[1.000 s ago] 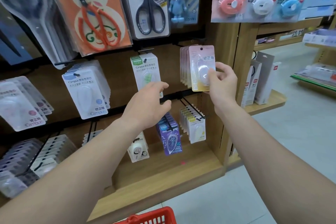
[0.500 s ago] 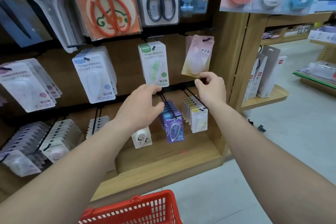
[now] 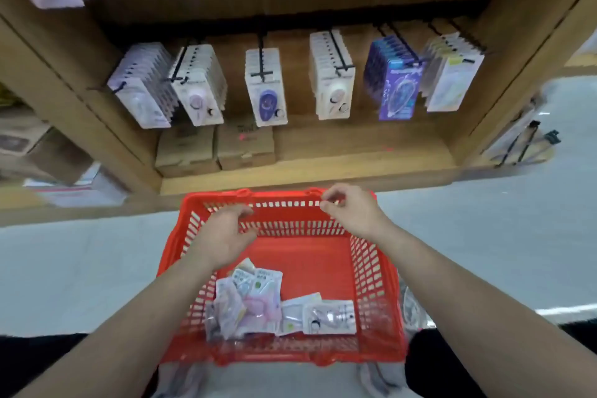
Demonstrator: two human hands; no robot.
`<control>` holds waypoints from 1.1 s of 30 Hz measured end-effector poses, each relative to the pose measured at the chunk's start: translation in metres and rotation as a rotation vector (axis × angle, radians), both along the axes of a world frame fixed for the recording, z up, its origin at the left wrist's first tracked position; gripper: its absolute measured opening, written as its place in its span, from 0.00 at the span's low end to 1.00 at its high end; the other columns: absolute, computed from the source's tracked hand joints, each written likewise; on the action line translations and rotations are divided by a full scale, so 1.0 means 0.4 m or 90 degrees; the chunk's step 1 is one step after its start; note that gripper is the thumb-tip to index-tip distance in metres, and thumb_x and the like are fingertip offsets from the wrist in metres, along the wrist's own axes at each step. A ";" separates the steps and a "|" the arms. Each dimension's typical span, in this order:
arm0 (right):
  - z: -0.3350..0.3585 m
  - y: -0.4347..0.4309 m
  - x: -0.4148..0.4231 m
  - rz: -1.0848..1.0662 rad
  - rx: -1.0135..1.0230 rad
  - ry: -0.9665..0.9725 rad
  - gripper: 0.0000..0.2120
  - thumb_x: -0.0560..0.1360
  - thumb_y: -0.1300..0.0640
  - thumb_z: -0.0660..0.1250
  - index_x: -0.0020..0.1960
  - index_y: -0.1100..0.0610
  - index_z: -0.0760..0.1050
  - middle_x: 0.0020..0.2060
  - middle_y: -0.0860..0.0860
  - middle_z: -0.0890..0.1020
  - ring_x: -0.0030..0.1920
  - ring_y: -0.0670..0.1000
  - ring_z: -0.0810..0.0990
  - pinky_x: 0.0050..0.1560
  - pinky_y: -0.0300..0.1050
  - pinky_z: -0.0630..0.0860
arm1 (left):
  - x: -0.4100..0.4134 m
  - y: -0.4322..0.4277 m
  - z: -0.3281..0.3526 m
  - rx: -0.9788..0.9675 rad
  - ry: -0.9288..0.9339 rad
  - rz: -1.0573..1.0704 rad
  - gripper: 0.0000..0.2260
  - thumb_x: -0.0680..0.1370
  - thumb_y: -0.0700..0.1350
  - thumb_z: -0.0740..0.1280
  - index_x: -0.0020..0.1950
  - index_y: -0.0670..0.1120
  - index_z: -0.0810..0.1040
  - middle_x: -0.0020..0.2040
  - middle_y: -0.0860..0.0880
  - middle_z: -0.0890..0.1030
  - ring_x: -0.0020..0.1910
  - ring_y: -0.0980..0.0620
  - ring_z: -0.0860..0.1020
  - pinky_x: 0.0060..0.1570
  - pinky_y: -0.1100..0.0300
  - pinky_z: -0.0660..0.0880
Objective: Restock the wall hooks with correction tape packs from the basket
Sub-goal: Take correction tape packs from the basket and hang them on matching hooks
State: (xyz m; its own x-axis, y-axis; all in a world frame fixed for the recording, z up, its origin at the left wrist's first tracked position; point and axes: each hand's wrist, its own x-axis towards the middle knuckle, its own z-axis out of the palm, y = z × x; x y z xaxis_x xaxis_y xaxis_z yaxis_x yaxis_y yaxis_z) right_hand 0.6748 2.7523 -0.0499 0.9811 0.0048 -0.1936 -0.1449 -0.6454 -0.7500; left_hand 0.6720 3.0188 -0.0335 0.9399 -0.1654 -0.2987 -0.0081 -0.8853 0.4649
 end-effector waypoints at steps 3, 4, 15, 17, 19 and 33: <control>-0.141 0.069 -0.042 0.029 -0.002 0.095 0.06 0.77 0.60 0.72 0.53 0.62 0.83 0.45 0.53 0.84 0.43 0.47 0.80 0.48 0.37 0.74 | -0.047 0.071 -0.130 0.012 0.089 0.042 0.20 0.77 0.43 0.73 0.68 0.41 0.78 0.64 0.41 0.82 0.61 0.43 0.80 0.62 0.57 0.72; -0.189 0.089 -0.048 0.039 -0.005 0.139 0.07 0.78 0.60 0.72 0.54 0.61 0.82 0.45 0.53 0.84 0.45 0.50 0.81 0.52 0.43 0.76 | -0.058 0.088 -0.165 0.014 0.113 0.053 0.21 0.77 0.44 0.73 0.69 0.41 0.78 0.65 0.41 0.81 0.62 0.43 0.79 0.62 0.57 0.72; -0.551 0.316 -0.105 0.131 0.075 0.447 0.15 0.74 0.53 0.77 0.55 0.60 0.80 0.47 0.54 0.86 0.48 0.55 0.85 0.53 0.52 0.82 | -0.115 0.160 -0.452 0.088 0.340 0.147 0.32 0.76 0.54 0.65 0.77 0.44 0.64 0.74 0.40 0.69 0.69 0.38 0.72 0.67 0.51 0.70; -0.568 0.342 -0.106 0.081 0.105 0.440 0.18 0.70 0.49 0.81 0.50 0.56 0.77 0.42 0.50 0.83 0.43 0.52 0.82 0.44 0.46 0.79 | -0.127 0.171 -0.473 0.074 0.376 0.175 0.32 0.74 0.57 0.62 0.75 0.43 0.66 0.70 0.41 0.73 0.66 0.40 0.74 0.61 0.53 0.71; -0.571 0.356 -0.106 0.029 0.136 0.458 0.16 0.68 0.53 0.83 0.45 0.54 0.76 0.41 0.49 0.84 0.42 0.49 0.82 0.45 0.47 0.80 | -0.135 0.178 -0.485 0.019 0.398 0.193 0.30 0.75 0.55 0.68 0.74 0.45 0.69 0.66 0.44 0.78 0.63 0.42 0.78 0.60 0.56 0.73; -0.592 0.291 -0.086 0.083 0.269 0.534 0.26 0.65 0.52 0.84 0.59 0.57 0.79 0.51 0.53 0.86 0.53 0.51 0.85 0.53 0.46 0.81 | -0.153 0.194 -0.546 -0.054 0.323 0.189 0.34 0.70 0.41 0.81 0.74 0.50 0.74 0.72 0.45 0.72 0.67 0.43 0.75 0.68 0.47 0.74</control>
